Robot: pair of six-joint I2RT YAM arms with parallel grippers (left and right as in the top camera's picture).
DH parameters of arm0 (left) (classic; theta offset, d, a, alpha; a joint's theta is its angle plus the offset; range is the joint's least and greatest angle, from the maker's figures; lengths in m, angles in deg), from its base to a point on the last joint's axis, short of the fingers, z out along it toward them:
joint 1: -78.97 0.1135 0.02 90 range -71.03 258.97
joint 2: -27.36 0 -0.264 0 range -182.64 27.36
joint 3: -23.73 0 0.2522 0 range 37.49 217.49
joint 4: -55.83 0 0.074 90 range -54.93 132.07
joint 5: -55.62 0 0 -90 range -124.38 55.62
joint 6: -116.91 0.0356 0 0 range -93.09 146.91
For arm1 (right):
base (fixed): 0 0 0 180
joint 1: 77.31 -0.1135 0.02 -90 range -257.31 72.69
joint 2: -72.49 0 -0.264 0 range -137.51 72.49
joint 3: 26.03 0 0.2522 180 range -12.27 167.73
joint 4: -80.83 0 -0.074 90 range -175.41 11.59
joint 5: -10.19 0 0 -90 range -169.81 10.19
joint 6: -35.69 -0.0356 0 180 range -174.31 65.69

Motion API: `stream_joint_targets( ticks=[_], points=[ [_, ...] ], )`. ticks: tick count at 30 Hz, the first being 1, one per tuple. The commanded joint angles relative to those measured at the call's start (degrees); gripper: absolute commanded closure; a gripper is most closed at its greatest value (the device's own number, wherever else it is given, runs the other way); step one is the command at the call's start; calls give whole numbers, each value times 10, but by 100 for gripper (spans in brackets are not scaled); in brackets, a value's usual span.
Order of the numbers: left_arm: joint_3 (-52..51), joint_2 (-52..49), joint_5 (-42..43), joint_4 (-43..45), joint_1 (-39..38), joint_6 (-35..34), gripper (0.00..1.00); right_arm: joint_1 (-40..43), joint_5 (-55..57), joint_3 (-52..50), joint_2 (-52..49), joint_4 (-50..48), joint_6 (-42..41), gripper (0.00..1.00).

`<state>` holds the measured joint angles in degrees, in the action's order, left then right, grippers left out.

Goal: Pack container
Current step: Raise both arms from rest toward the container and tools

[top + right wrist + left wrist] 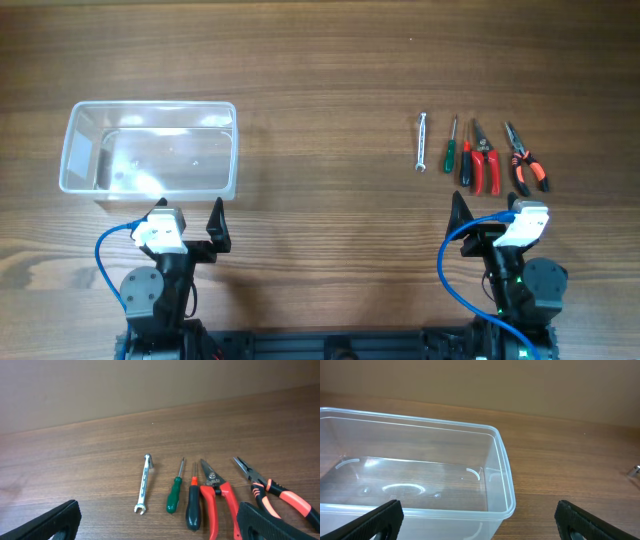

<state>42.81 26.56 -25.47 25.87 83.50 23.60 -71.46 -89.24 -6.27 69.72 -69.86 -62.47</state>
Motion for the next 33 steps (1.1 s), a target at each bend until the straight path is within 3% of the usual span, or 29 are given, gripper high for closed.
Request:
stream_joint_targets(
  ticks=[1, 20, 23, 27, 30, 33],
  points=[
    [-4, 0, 9, 4, -3, -1, 0, 3, -9, 0, 7, -3, -10, 0],
    [-4, 0, 9, 11, -3, -2, 0, 3, -9, 0, 7, -3, -9, 0],
    [-4, 0, 53, 18, -4, -6, 0, 3, -5, 0, 7, -3, -8, 0],
    [4, 0, 67, 17, -4, -138, 0, 3, -64, 0, 7, -42, -92, 0],
    [40, -11, 64, 17, -3, -154, 0, 3, -92, 16, 7, -56, -170, 0],
    [121, -69, 23, 5, -3, -153, 1, 3, -96, 76, -25, -37, -171, 0]
  ],
)
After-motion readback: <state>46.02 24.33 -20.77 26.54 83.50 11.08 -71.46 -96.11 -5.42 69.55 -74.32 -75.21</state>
